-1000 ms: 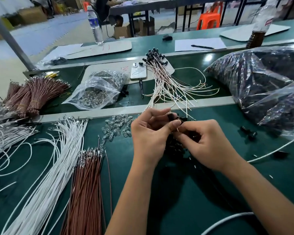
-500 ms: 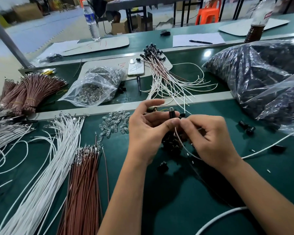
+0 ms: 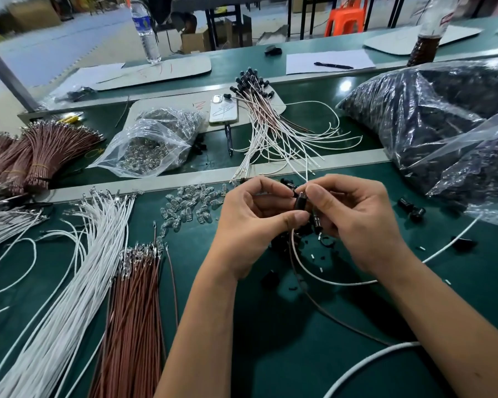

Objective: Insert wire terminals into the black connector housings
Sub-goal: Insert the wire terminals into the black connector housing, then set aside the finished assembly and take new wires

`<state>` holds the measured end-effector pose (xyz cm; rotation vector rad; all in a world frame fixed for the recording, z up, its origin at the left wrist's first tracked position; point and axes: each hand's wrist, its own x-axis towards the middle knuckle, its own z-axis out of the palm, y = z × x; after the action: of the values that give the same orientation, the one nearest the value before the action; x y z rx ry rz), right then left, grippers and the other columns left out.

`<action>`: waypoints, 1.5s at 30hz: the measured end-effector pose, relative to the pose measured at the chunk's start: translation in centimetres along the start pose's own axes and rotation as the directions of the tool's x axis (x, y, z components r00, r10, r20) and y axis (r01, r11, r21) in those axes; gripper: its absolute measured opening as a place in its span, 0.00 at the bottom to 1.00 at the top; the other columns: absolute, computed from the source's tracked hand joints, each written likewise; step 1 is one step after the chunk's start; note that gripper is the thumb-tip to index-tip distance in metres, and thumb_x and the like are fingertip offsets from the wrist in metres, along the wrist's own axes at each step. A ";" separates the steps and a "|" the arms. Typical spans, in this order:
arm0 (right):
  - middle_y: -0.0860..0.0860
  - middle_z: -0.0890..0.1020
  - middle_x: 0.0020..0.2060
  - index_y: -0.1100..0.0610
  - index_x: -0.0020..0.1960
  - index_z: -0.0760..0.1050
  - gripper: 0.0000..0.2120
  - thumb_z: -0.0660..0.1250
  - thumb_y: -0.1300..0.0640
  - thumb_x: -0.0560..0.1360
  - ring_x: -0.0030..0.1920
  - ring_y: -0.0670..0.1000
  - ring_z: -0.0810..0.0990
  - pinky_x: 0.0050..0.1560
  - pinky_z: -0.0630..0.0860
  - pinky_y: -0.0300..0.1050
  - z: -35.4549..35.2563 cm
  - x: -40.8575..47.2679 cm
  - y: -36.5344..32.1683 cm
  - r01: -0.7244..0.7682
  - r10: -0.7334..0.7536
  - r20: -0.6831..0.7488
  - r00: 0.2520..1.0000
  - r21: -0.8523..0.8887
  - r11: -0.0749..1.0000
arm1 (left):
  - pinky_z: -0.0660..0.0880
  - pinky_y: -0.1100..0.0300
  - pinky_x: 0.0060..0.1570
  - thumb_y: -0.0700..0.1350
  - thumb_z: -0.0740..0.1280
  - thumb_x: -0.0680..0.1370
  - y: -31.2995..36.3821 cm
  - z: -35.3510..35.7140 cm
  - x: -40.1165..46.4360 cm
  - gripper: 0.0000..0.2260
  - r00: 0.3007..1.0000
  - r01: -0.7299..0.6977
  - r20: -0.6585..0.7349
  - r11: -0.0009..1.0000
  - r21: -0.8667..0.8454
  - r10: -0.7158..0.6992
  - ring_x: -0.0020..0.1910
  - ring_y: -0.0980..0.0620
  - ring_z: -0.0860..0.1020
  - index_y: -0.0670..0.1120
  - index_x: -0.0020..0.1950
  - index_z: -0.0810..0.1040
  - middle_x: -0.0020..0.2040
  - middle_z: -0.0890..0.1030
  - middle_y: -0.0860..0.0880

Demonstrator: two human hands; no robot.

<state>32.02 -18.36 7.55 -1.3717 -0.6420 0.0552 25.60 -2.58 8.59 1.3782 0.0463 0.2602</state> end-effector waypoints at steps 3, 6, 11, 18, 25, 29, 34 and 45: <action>0.47 0.78 0.28 0.56 0.43 0.85 0.07 0.76 0.52 0.73 0.25 0.46 0.68 0.25 0.64 0.35 -0.1 0.2 -0.2 -0.096 0.097 -0.036 0.995 0.039 0.995 | 0.79 0.61 0.42 0.32 0.78 0.70 -0.3 0.2 0.0 0.11 0.999 0.034 -0.011 0.999 0.037 -0.034 0.41 0.50 0.84 0.41 0.48 0.82 0.43 0.86 0.41; 0.51 0.75 0.26 0.57 0.42 0.84 0.06 0.76 0.54 0.72 0.25 0.49 0.67 0.23 0.63 0.36 -0.2 0.2 -0.2 -0.145 0.151 -0.099 0.984 0.061 0.988 | 0.77 0.63 0.36 0.33 0.75 0.73 -0.7 0.8 0.1 0.05 0.996 0.069 -0.054 0.996 0.055 -0.066 0.33 0.52 0.81 0.41 0.47 0.84 0.39 0.86 0.41; 0.54 0.73 0.26 0.56 0.38 0.80 0.06 0.74 0.57 0.73 0.23 0.48 0.67 0.20 0.61 0.35 0.0 0.1 -0.5 -0.186 0.203 -0.092 0.975 0.161 0.969 | 0.79 0.63 0.35 0.31 0.74 0.73 -0.9 1.6 0.0 0.04 0.991 0.030 -0.129 0.998 -0.058 -0.037 0.31 0.52 0.82 0.37 0.46 0.84 0.39 0.85 0.39; 0.55 0.76 0.28 0.59 0.38 0.74 0.08 0.71 0.59 0.73 0.22 0.47 0.71 0.18 0.66 0.36 0.0 0.0 -0.6 -0.203 0.229 -0.050 0.972 0.305 0.930 | 0.78 0.64 0.32 0.30 0.73 0.73 -1.0 2.5 -0.2 0.03 0.989 0.015 -0.145 0.995 -0.097 -0.029 0.28 0.52 0.81 0.36 0.44 0.83 0.35 0.85 0.42; 0.56 0.76 0.30 0.58 0.41 0.78 0.08 0.73 0.54 0.73 0.25 0.49 0.71 0.20 0.67 0.37 0.1 0.2 -0.2 -0.186 0.212 -0.076 0.974 0.257 0.948 | 0.78 0.63 0.32 0.31 0.74 0.73 -0.5 2.7 0.0 0.03 0.981 0.020 -0.189 0.994 -0.106 -0.040 0.29 0.52 0.81 0.36 0.45 0.82 0.37 0.85 0.40; 0.50 0.82 0.37 0.58 0.51 0.81 0.14 0.69 0.46 0.77 0.35 0.46 0.78 0.30 0.75 0.41 0.5 0.4 -1.1 -0.181 0.181 -0.035 0.983 0.006 0.984 | 0.82 0.58 0.38 0.30 0.72 0.73 0.9 4.0 0.5 0.05 0.947 -0.039 -0.313 0.940 -0.339 -0.074 0.35 0.49 0.83 0.39 0.44 0.81 0.41 0.85 0.40; 0.55 0.82 0.33 0.63 0.48 0.79 0.10 0.66 0.57 0.82 0.35 0.47 0.79 0.36 0.77 0.44 0.8 1.3 -2.8 -0.163 0.228 0.237 0.944 -0.263 0.951 | 0.78 0.67 0.40 0.31 0.73 0.74 4.1 5.1 3.5 0.10 0.938 -0.081 -0.334 0.880 -0.468 -0.091 0.40 0.54 0.84 0.45 0.44 0.76 0.40 0.86 0.46; 0.51 0.71 0.30 0.58 0.46 0.71 0.14 0.54 0.59 0.88 0.26 0.47 0.65 0.24 0.60 0.38 1.3 15.6 -3.9 -0.409 0.412 0.023 0.911 -0.081 0.909 | 0.78 0.55 0.44 0.60 0.62 0.82 1.8 5.6 8.7 0.24 0.930 0.278 -0.194 0.943 -0.183 -0.312 0.42 0.45 0.82 0.41 0.67 0.74 0.52 0.86 0.41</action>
<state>43.05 -11.86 17.30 -1.5638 -0.3800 0.4017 34.80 -5.79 12.47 1.1665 0.4091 0.1582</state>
